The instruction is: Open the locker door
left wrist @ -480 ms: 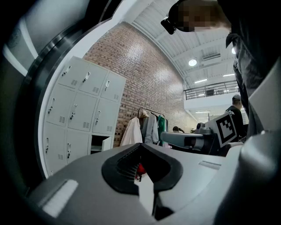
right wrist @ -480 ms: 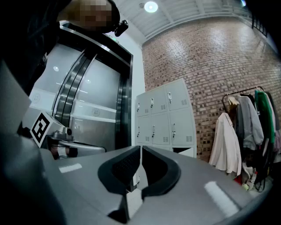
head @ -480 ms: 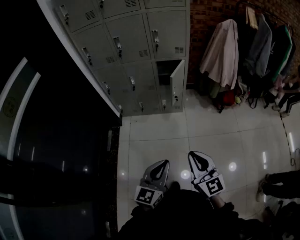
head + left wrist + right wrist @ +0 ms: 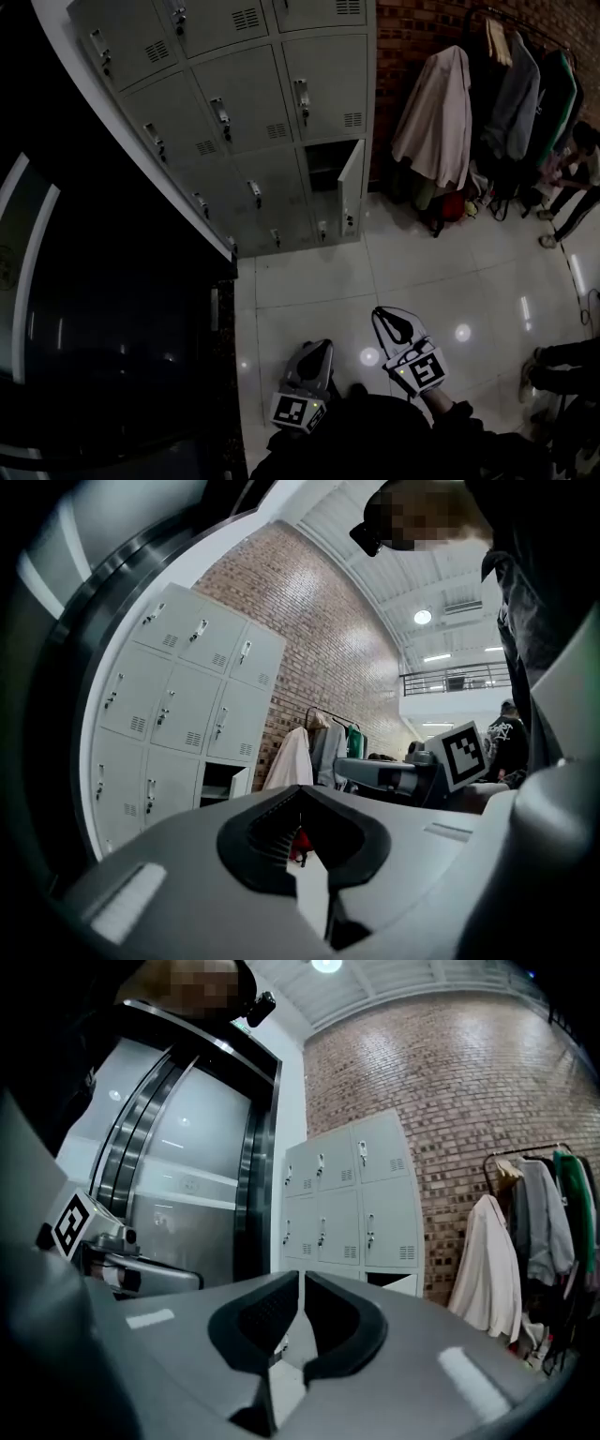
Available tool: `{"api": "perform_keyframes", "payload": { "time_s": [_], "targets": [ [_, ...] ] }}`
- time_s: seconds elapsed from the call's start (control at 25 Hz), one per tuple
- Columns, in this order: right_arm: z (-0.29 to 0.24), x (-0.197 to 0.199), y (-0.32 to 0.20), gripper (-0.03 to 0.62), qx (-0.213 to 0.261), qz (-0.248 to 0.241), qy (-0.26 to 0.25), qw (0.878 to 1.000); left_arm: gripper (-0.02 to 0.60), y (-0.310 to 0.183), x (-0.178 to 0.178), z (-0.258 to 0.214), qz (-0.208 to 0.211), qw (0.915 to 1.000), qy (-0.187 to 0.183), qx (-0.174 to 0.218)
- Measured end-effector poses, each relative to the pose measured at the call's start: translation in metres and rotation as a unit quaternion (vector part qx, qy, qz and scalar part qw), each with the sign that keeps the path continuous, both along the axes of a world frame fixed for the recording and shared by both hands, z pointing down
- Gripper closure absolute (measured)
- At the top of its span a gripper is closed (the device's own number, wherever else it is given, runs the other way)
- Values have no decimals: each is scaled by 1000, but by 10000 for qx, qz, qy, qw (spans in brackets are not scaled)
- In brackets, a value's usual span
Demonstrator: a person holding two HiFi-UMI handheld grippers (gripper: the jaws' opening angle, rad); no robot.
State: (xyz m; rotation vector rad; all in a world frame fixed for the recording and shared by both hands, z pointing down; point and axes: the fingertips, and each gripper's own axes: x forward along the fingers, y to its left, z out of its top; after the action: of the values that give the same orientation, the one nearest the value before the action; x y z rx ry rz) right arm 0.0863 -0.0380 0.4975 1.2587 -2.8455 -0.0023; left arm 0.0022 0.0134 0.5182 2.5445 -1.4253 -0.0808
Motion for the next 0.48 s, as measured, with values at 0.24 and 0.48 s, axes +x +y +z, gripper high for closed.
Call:
{"api": "perform_keyframes", "payload": {
  "time_s": [0.24, 0.48],
  "targets": [
    [-9, -57, -136, 530, 121, 19, 190, 9997, 563, -74, -58, 4, 135, 9999, 3, -68],
    [-45, -116, -297, 500, 335, 154, 545, 9978, 563, -136, -121, -10, 302, 9995, 21, -34]
  ]
}}
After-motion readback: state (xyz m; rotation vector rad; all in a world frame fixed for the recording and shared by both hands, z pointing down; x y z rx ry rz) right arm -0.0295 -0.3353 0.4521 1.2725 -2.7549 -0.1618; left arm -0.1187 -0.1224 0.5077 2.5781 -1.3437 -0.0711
